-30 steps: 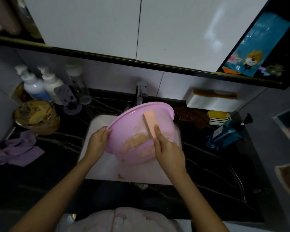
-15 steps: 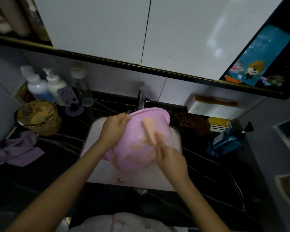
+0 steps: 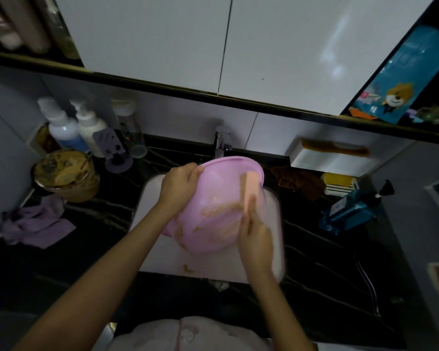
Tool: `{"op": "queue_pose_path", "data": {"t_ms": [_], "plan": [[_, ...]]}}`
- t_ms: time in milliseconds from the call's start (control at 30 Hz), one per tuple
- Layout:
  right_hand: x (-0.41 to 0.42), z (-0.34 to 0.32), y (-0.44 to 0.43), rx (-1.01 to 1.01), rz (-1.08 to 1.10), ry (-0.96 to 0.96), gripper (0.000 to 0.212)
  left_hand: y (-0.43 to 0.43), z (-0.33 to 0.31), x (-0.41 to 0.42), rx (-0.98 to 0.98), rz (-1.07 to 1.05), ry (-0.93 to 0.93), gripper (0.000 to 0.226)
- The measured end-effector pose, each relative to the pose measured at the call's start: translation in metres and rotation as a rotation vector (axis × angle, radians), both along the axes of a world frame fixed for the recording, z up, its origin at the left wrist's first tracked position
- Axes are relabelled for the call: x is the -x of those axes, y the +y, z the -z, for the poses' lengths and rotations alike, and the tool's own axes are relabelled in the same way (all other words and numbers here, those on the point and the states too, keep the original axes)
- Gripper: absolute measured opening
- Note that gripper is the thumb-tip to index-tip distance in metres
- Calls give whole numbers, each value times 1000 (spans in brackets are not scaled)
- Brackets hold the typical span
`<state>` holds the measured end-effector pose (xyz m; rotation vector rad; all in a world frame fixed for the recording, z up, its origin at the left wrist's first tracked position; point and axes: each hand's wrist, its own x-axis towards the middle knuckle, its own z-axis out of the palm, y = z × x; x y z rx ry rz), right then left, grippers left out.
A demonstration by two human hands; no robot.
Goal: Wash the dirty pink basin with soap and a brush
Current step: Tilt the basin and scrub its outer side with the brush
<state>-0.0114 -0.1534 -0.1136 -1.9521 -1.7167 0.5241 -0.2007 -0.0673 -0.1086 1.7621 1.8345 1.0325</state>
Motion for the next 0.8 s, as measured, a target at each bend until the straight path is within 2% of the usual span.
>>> {"op": "queue_pose_path", "data": {"t_ms": [67, 133, 167, 233, 300, 400, 467, 533, 567, 600, 667, 733, 800], "plan": [[13, 6, -24, -64, -99, -51, 51, 2, 1, 8, 11, -13, 5, 39], [-9, 15, -15, -68, -65, -80, 53, 2, 0, 12, 7, -2, 4, 39], [-22, 21, 1, -24, 29, -39, 51, 1, -1, 13, 1, -3, 20, 39], [-30, 22, 20, 33, 195, 177, 49, 1, 2, 8, -11, -4, 36, 38], [-5, 17, 10, -34, 173, 277, 49, 1, 4, 7, 10, -11, 31, 41], [19, 26, -15, -162, -20, 111, 47, 6, 7, 18, 37, -21, 11, 46], [-3, 42, 1, -121, 77, 21, 47, 5, 6, 20, 34, -12, 10, 46], [-17, 41, 13, -17, 269, 223, 43, 5, 5, 16, 26, 13, 31, 44], [-13, 34, 13, 3, 296, 348, 44, 5, 4, 14, 31, 17, 46, 42], [-3, 25, 7, -14, 268, 375, 45, 5, 3, 13, 31, 24, 60, 41], [22, 12, -6, -69, 88, 305, 49, 4, 4, 16, 16, 31, 72, 43], [30, 12, -4, -69, -24, 141, 53, 4, 5, 16, 7, 33, 73, 44], [15, 19, 10, -2, 130, 117, 52, 5, 5, 16, 14, 56, 85, 41]]}}
